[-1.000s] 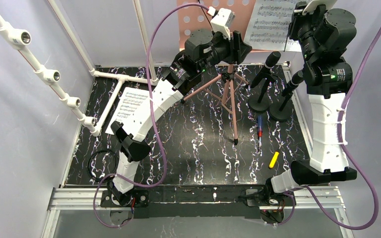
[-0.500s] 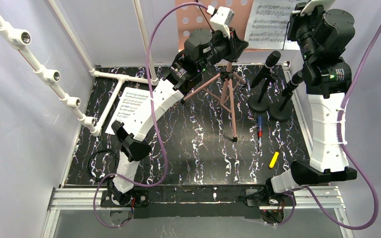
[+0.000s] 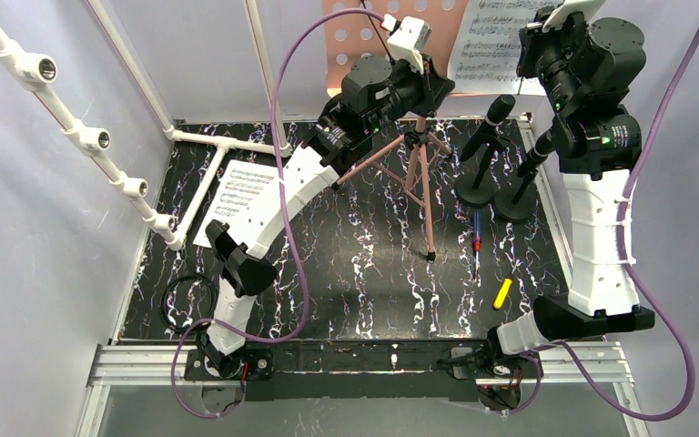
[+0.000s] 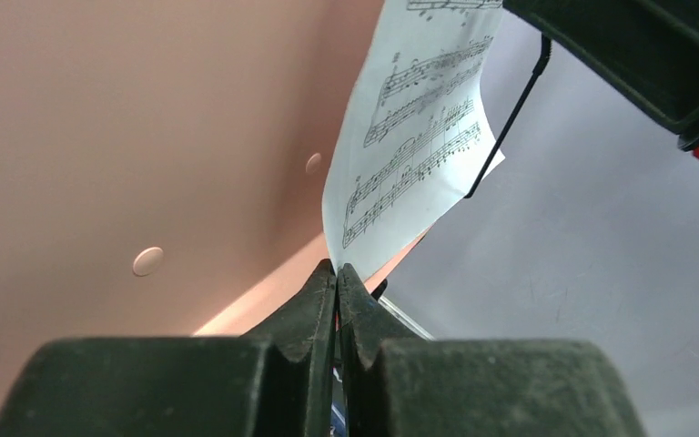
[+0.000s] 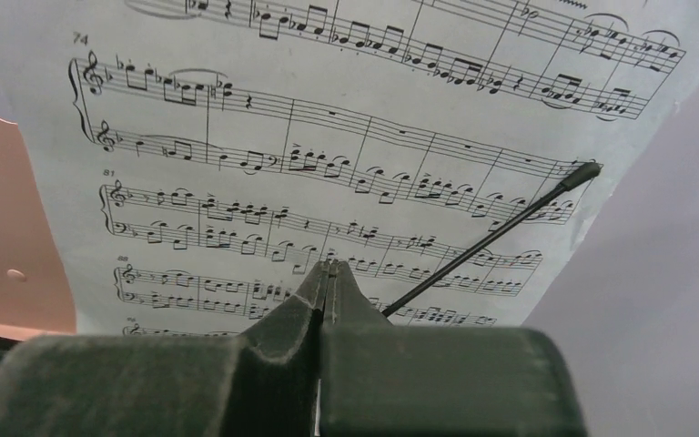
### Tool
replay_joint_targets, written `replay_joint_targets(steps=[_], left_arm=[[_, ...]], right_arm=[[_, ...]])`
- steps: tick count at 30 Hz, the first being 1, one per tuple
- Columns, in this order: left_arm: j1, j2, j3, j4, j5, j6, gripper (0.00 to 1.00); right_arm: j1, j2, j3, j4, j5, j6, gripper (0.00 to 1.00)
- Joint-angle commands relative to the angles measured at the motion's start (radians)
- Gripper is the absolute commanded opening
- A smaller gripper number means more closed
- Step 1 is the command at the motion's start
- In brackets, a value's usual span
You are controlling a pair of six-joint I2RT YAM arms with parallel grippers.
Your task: Pack up the instrument practice props
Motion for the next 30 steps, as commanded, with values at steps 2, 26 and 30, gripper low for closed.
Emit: replay_joint_targets(steps=[2, 26, 30], left_arm=[[-0.003, -0.073, -0.021, 0.013, -0.052, 0.018, 0.0], [-0.002, -0.097, -0.057, 0.007, -0.069, 0.035, 0.0], [-0.002, -0.097, -0.06, 0.006, -0.073, 0.033, 0.0]], right_arm=[[0.002, -0.023, 0.001, 0.046, -0.023, 0.025, 0.1], [-0.005, 0.047, 0.114, -0.005, 0.134, 0.136, 0.48], [-0.005, 0.004, 0.083, 0.023, 0.171, 0.182, 0.5]])
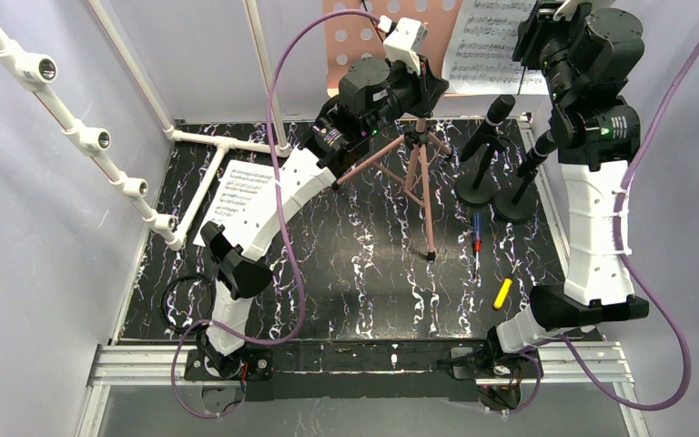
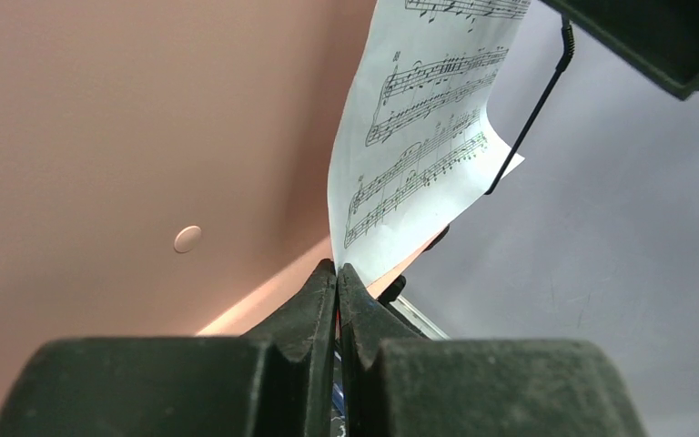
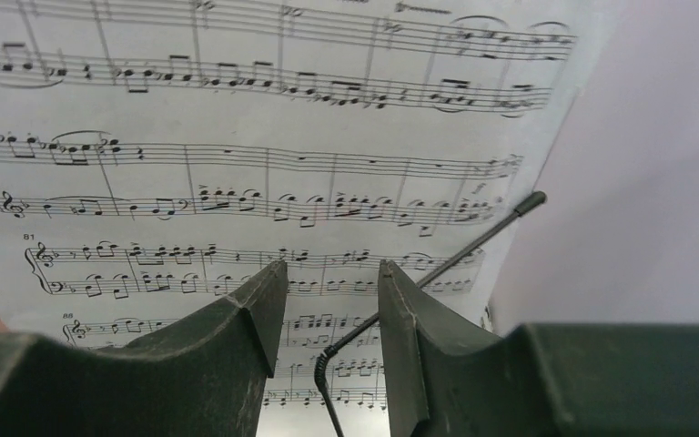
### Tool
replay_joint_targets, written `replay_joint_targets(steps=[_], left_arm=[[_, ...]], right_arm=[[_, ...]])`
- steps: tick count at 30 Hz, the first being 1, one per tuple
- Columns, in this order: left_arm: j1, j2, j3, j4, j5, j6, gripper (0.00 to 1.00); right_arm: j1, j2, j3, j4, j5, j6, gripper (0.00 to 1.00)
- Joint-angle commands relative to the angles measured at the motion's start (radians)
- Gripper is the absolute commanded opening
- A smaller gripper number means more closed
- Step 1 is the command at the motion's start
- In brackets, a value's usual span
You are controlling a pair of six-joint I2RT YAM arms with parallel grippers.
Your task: Pack up the instrument practice props
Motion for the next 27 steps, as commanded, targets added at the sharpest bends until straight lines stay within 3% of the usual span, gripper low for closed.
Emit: replay_joint_targets(steps=[1, 17, 27], left_arm=[[-0.002, -0.063, -0.009, 0.006, -0.024, 0.009, 0.0], [0.0, -0.086, -0.037, 0.021, -0.035, 0.013, 0.0], [0.004, -0.093, -0.044, 0.023, -0.036, 0.013, 0.0]], right_arm=[[-0.003, -0.07, -0.024, 0.066, 0.077, 0.059, 0.51], [-0.027, -0.087, -0.084, 0.083, 0.063, 0.365, 0.62], [-0.031, -0.113, -0.125, 0.117, 0.152, 0.4, 0.68]])
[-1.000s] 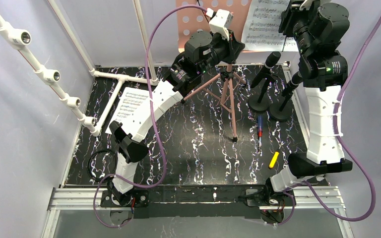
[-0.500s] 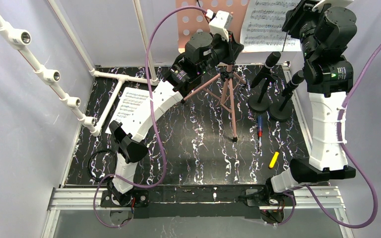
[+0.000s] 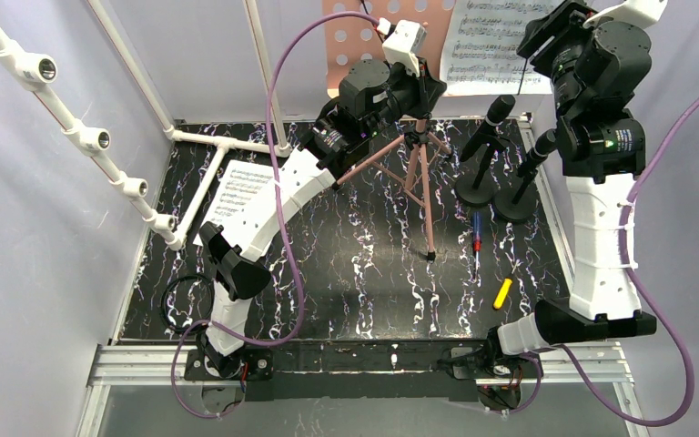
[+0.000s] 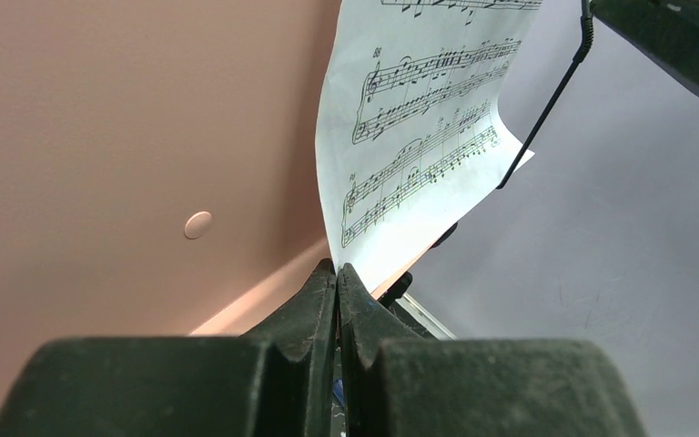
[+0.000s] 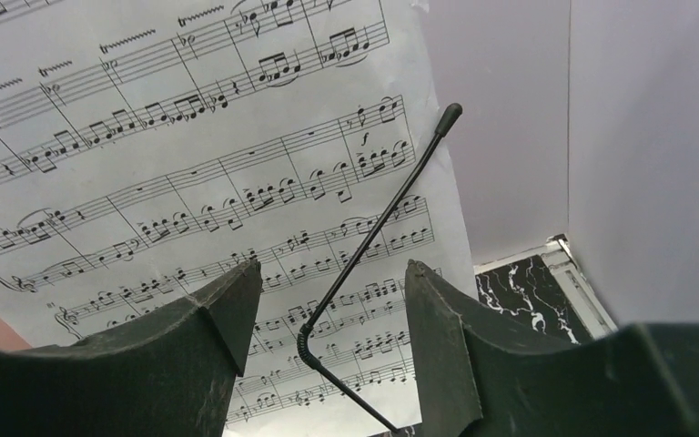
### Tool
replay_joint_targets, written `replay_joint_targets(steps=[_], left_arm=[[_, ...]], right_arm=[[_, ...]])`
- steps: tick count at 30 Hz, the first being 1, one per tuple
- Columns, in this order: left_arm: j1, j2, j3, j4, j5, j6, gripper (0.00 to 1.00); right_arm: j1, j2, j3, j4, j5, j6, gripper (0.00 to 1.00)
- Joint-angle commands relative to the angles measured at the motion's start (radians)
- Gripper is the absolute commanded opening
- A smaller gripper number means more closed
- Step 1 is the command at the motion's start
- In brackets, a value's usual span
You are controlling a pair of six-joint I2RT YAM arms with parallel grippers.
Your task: Pack up the instrument practice props
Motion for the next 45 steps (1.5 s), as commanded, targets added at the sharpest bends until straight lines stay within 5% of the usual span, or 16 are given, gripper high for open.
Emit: replay_joint_targets(steps=[1, 20, 24, 36, 45], left_arm=[[0.004, -0.079, -0.01, 0.017, -0.016, 0.011, 0.0], [0.012, -0.093, -0.041, 0.034, -0.011, 0.007, 0.0], [0.014, -0.092, -0.041, 0.034, -0.009, 0.007, 0.0], [0.015, -0.098, -0.044, 0.034, -0.008, 0.004, 0.0], [0.016, -0.136, -0.079, 0.039, -0.01, 0.005, 0.0]], right_arm=[[-0.009, -0.018, 0.013, 0.074, 0.021, 0.043, 0.67], [-0.054, 0.028, -0.008, 0.133, -0.059, 0.146, 0.54], [-0.065, 0.031, -0.012, 0.138, -0.089, 0.155, 0.46], [-0.081, 0.004, -0.039, 0.169, -0.127, 0.154, 0.01], [-0.09, 0.001, -0.059, 0.177, -0.124, 0.158, 0.01]])
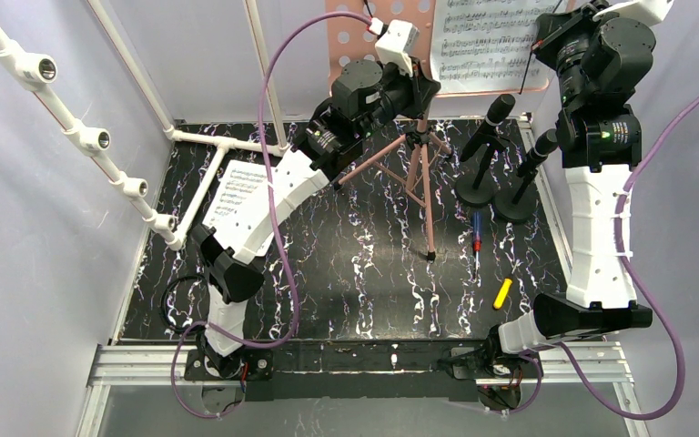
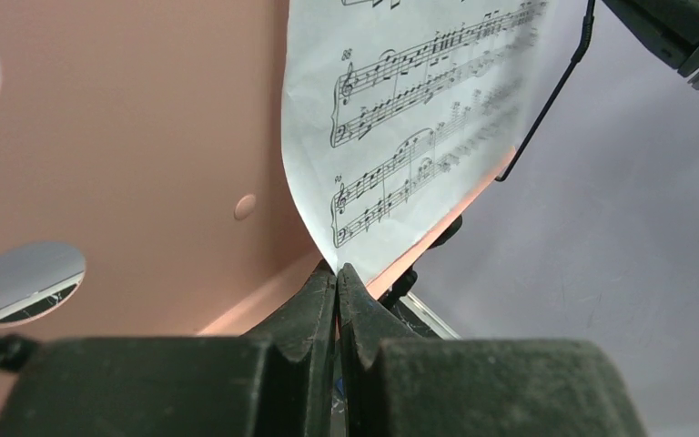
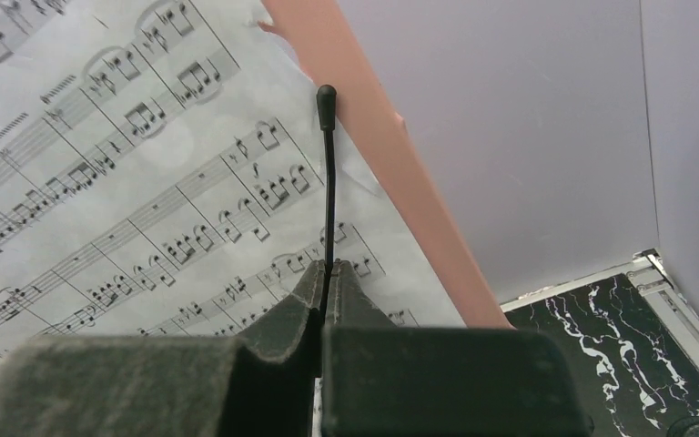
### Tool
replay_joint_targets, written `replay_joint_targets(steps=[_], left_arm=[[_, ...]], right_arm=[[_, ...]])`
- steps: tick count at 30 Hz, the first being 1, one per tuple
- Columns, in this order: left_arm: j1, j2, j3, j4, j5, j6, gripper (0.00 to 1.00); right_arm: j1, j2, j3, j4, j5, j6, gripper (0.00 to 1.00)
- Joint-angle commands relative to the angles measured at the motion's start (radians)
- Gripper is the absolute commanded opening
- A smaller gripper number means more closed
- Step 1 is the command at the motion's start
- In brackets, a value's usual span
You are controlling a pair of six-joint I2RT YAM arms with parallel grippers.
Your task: Pack up the instrument practice props
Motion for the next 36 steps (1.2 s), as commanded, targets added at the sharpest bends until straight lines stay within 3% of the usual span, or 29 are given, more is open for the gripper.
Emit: replay_joint_targets(steps=[1, 27, 36], left_arm=[[0.004, -0.105, -0.038, 0.024, -0.008, 0.009, 0.0], [0.005, -0.428, -0.338, -0.02, -0.024, 0.019, 0.0], [0.006, -0.586, -0.41, -0.105, -0.003, 0.016, 0.0]], right_arm=[[-0.012, -0.021, -0.012, 0.036, 0.002, -0.005, 0.01], [-0.03, -0.014, -0.024, 0.051, -0.075, -0.027, 0.01], [-0.03, -0.018, -0.029, 0.05, -0.144, -0.053, 0.25]])
